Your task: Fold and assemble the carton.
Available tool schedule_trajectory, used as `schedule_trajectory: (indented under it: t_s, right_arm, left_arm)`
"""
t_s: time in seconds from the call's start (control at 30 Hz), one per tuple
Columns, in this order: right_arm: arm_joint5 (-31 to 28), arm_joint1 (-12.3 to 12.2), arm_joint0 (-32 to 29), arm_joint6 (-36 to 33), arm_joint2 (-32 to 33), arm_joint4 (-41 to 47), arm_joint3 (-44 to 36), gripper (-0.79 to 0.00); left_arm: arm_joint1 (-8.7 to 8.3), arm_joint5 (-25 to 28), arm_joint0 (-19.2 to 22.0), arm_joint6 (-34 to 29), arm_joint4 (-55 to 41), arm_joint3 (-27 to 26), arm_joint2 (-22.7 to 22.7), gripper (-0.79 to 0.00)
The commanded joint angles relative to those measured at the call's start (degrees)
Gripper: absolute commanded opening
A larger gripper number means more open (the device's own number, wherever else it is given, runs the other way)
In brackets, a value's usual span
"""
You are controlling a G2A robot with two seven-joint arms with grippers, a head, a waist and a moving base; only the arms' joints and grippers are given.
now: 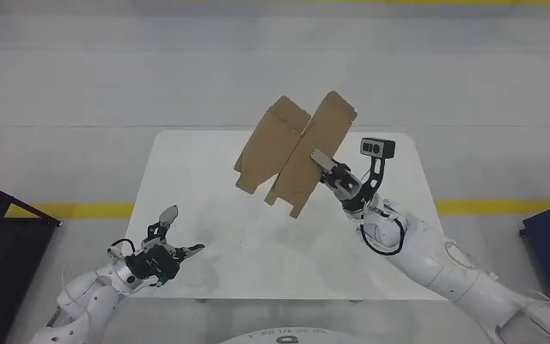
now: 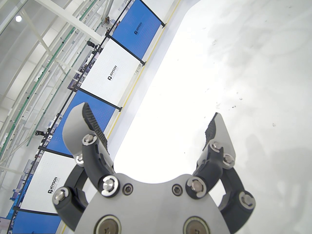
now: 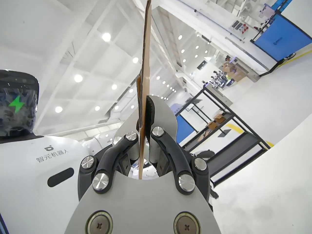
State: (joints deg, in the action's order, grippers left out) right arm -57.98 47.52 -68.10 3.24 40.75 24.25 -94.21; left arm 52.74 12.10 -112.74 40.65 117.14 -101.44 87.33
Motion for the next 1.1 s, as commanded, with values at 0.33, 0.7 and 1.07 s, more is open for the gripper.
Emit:
schedule_trajectory:
  t_s: [0.33, 0.7, 1.07]
  right_arm:
    - [1.7, 0.2, -0.6, 1.6, -0.1, 4.0, -1.4, -0.785]
    - [7.5, -1.8, -2.8, -30.0, 4.4, 41.4, -3.2, -0.785]
    - [55.1, -2.3, -5.6, -62.0, 13.0, 84.7, -2.2, -0.785]
  left_arm:
    - [0.00, 0.0, 0.0, 0.0, 0.0, 0.0, 0.0, 0.000]
    - [0.00, 0.0, 0.0, 0.0, 0.0, 0.0, 0.0, 0.000]
    - [0.00, 0.0, 0.0, 0.0, 0.0, 0.0, 0.0, 0.000]
